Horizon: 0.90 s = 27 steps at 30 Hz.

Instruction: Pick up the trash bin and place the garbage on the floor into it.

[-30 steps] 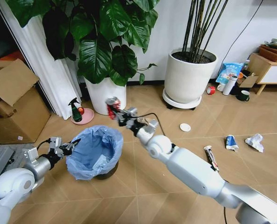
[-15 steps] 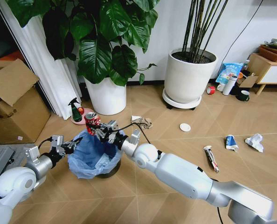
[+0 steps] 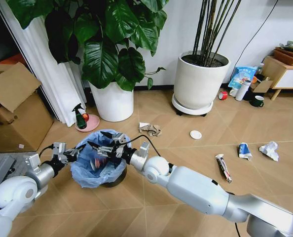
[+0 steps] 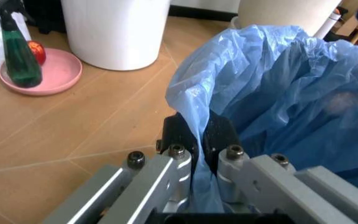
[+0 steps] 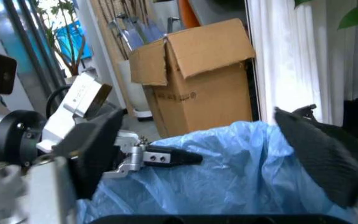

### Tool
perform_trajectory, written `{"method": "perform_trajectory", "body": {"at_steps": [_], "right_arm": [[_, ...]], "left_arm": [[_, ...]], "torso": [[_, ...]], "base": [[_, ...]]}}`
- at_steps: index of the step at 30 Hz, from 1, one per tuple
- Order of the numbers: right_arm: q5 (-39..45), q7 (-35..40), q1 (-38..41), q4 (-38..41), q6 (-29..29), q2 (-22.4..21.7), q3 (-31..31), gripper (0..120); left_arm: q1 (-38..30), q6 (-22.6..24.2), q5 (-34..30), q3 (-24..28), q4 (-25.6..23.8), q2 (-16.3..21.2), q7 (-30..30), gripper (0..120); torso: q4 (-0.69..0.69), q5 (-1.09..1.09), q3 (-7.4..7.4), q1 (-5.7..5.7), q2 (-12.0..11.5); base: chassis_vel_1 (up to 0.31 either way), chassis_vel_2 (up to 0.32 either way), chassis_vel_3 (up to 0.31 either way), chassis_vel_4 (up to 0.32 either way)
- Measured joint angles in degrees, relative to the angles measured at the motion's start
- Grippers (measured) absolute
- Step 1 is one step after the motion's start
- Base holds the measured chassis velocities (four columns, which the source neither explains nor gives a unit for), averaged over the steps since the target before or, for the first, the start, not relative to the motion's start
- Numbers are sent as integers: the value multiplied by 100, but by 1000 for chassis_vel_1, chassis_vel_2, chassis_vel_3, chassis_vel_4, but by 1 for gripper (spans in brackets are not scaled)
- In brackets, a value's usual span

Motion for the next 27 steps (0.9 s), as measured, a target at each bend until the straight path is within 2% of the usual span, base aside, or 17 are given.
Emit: {"method": "perform_trajectory", "body": {"at_steps": [1,3,6,8,10,11,15,16,18,20,21,25,27], "right_arm": [[0,0,0,0,0,0,0,90],[3,123,-49,76,-50,2,51,98],[35,527,-101,155,-219,13,212,100],[50,884,-146,156,-336,15,388,100],[49,1326,-236,158,-525,-77,653,100],[49,1326,-236,158,-525,-77,653,100],[-14,1751,-629,180,-734,-799,1346,100],[-14,1751,-629,180,-734,-799,1346,100],[-94,1853,-1026,245,-815,-1228,1851,100],[-231,1905,-1489,366,-893,-1476,2317,100],[-231,1905,-1489,366,-893,-1476,2317,100],[-635,2087,-2525,647,-1023,-1661,3332,100],[-705,2132,-2681,702,-1029,-1662,3501,100]], "left_arm": [[0,0,0,0,0,0,0,0],[27,1,-3,-49,-9,-17,-11,0],[110,7,-1,-139,-29,-57,-28,0],[231,9,9,-297,-67,-123,-36,0],[483,10,53,-687,-171,-282,-46,0],[483,10,53,-687,-171,-282,-46,0],[603,13,76,-974,-233,-377,-60,0],[603,13,76,-974,-233,-377,-60,0],[609,16,76,-1050,-243,-398,-68,0],[620,18,85,-1084,-243,-412,-67,0],[620,18,85,-1084,-243,-412,-67,0],[626,18,128,-1106,-240,-449,-66,0],[628,18,132,-1109,-244,-461,-66,0]], "torso": [[0,0,0,0,0],[0,0,0,0,0],[0,0,0,0,0],[0,0,0,0,0],[3,2,0,0,0],[3,2,0,0,0],[4,1,0,0,0],[4,1,0,0,0],[-5,2,0,0,0],[-6,1,0,0,0],[-6,1,0,0,0],[-1,2,0,0,0],[0,2,-1,0,0]], "base": [[0,0,0,0],[0,0,0,0],[0,0,0,0],[0,0,0,0],[0,0,0,0],[0,0,0,0],[0,0,0,0],[0,0,0,0],[0,0,0,0],[0,0,0,0],[0,0,0,0],[0,0,0,0],[0,0,0,0]]}}
